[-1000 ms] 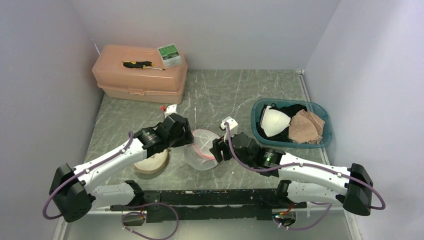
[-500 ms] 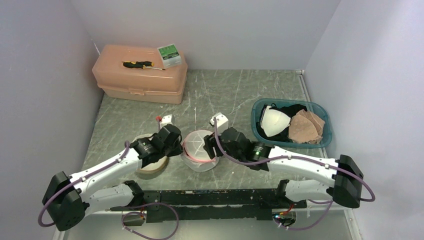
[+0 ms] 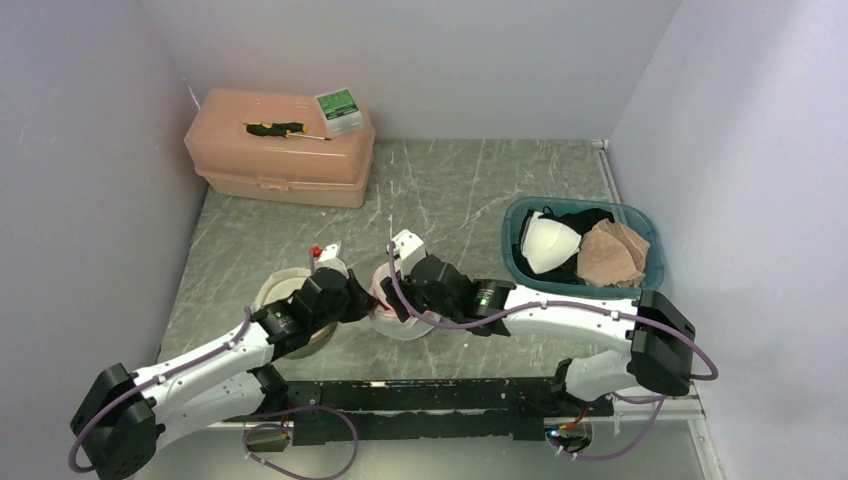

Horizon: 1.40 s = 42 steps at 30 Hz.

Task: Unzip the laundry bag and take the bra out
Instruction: Open the laundry bag at the center of the board.

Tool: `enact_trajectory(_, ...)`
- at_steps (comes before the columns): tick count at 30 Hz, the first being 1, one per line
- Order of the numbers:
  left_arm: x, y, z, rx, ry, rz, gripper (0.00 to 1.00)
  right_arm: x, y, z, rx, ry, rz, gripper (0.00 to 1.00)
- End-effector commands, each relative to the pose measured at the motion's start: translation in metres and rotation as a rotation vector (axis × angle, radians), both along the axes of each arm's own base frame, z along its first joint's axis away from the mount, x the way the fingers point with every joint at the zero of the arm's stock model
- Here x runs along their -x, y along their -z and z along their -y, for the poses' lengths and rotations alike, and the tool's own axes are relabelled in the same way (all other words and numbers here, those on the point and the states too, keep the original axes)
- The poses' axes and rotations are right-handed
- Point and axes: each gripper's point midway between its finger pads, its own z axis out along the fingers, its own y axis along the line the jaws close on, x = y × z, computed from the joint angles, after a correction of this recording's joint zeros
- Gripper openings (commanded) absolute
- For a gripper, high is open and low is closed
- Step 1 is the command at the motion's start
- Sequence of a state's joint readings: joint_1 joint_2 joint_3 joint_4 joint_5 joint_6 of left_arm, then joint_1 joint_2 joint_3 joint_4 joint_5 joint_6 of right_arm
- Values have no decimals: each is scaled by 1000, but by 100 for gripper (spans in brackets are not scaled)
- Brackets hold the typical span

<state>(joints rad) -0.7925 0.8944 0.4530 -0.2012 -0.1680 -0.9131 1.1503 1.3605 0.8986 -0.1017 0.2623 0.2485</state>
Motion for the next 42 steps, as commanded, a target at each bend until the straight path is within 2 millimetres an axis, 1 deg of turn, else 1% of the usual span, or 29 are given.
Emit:
enact_trajectory(1,-10,-34,35,217,77,124,3,-6,-20,-5,-65,25,58,66)
enact_trajectory(7,-14,-33,51,265,121,135,3,-6,-7,7,12,69,94,66)
enact_trajectory(11,-15,-37,57,293,130,146,3,-15,3,17,103,127,142,66)
enact_trajectory(14,-15,-38,57,290,137,145,3,-23,10,27,159,194,168,65)
enact_trajectory(17,-13,-39,55,295,134,146,3,-27,16,30,193,221,176,59)
enact_trajectory(20,-11,-40,53,297,134,145,3,-29,17,33,212,249,183,48)
enact_trajectory(24,-9,-36,51,284,135,135,3,-27,8,35,179,266,201,36)
enact_trajectory(26,-8,-35,51,278,135,130,3,-27,4,38,168,279,203,27)
enact_trajectory(28,-8,-33,51,275,134,126,3,-25,2,40,157,282,198,25)
enact_trajectory(34,-9,-28,51,255,134,108,3,-15,-8,49,93,277,180,22)
enact_trajectory(35,-9,-27,51,250,135,106,3,-13,-11,51,74,273,177,20)
enact_trajectory(38,-9,-27,51,244,137,105,3,-9,-16,55,31,273,166,2)
enact_trajectory(39,-13,-27,49,234,117,116,3,-8,-17,57,26,277,159,0)
enact_trajectory(42,-15,-29,47,228,107,131,3,-8,-23,63,-22,300,165,0)
